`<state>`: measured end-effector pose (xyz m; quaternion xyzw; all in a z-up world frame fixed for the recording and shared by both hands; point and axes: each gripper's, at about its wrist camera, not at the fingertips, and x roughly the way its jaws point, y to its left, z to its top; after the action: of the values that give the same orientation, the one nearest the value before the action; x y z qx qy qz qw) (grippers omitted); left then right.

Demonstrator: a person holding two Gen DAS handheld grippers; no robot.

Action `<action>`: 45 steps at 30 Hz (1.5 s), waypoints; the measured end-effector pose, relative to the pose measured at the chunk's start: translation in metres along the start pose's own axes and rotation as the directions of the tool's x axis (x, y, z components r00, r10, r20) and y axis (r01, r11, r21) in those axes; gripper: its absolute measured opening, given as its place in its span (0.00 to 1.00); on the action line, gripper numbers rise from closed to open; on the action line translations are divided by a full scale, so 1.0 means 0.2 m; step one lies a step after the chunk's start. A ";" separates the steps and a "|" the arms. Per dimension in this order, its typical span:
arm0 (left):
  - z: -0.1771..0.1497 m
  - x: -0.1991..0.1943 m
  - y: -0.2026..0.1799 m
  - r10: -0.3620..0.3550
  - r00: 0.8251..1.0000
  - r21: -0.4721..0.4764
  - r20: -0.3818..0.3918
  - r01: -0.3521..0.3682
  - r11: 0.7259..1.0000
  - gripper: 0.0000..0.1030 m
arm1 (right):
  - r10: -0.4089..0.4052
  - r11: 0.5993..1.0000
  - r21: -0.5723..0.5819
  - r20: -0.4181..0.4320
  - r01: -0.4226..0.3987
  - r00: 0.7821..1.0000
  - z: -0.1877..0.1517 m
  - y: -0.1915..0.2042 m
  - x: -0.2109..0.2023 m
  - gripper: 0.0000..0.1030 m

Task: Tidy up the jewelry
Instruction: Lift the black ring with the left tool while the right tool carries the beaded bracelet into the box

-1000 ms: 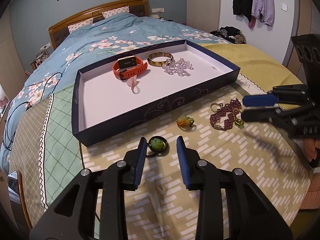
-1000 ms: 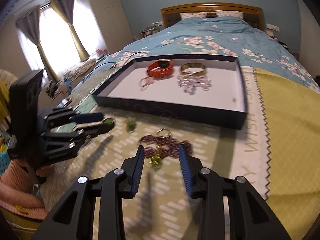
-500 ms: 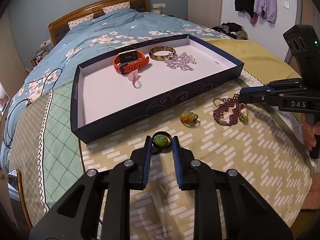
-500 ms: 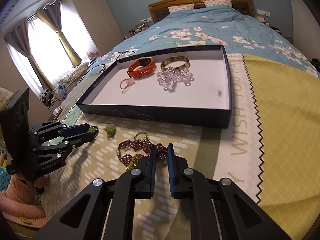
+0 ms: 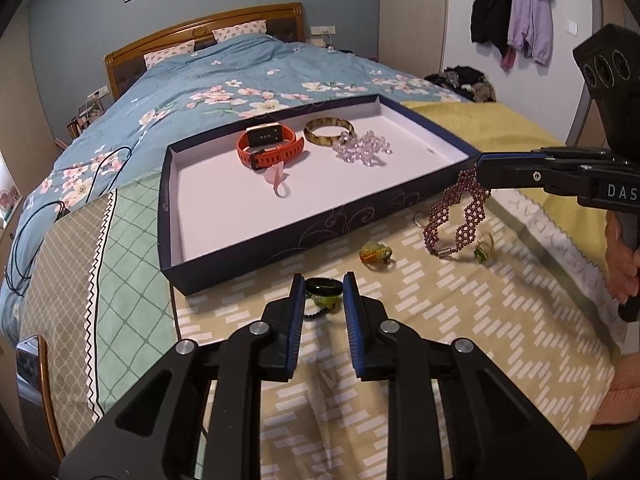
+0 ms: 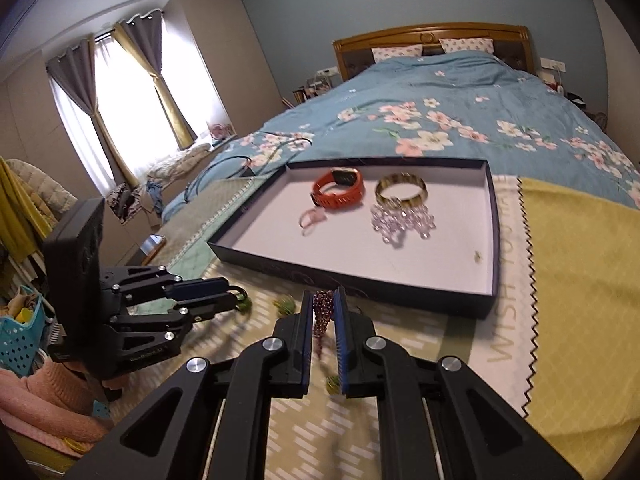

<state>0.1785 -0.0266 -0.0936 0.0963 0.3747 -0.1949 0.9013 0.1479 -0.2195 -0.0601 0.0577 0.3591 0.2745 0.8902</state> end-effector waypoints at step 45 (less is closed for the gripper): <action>0.08 0.13 -0.02 -0.032 0.998 -0.014 -0.044 0.032 0.999 0.20 | 0.030 1.000 0.006 0.039 -0.030 0.999 0.09 -0.01 -0.02 0.08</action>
<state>0.2035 -0.0418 -0.1018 0.0887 0.3974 -0.2047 0.8901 0.1593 -0.2222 -0.0448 0.0714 0.3415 0.2855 0.8926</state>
